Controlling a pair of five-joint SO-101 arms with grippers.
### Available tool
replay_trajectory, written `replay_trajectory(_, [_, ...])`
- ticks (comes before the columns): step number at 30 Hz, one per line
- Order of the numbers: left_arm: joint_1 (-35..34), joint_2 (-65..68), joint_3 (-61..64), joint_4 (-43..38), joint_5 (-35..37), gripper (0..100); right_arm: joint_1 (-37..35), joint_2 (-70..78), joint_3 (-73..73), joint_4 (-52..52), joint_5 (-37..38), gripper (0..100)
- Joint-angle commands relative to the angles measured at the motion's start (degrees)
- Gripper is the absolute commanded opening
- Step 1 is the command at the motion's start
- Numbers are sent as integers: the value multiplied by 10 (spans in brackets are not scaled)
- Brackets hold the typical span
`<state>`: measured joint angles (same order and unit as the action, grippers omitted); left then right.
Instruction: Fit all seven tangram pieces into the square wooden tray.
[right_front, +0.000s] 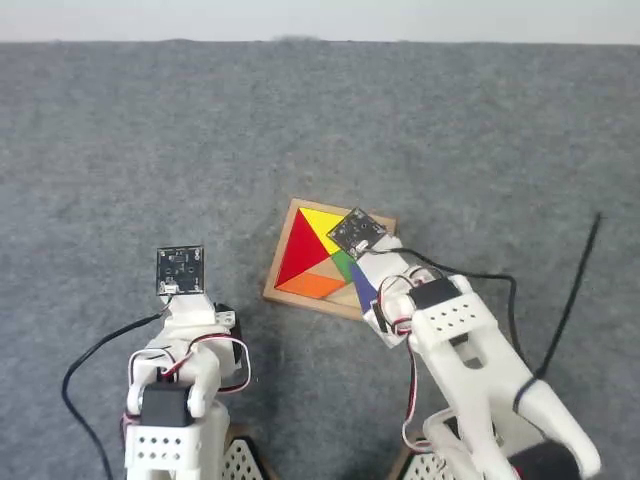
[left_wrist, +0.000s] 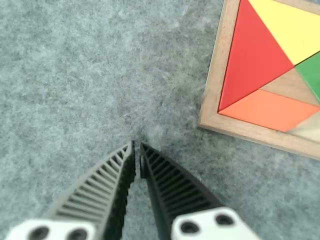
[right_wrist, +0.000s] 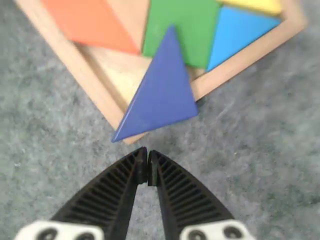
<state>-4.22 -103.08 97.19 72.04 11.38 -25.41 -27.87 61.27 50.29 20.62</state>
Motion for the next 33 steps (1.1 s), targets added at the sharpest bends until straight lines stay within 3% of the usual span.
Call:
replay_trajectory(1, [-4, -11, -7, 3, -9, 14, -6, 36, -50, -17, 4, 6])
replay_trajectory(13, [-4, -11, -7, 3, -9, 14, -15, 152, -120, -39, -14, 6])
replay_trajectory(20, [-4, -11, -7, 3, -9, 14, -72, 159, -140, -35, -18, 6])
replay_trajectory(33, [-4, -11, -7, 3, -9, 14, -101, 160, -181, -38, -35, 6])
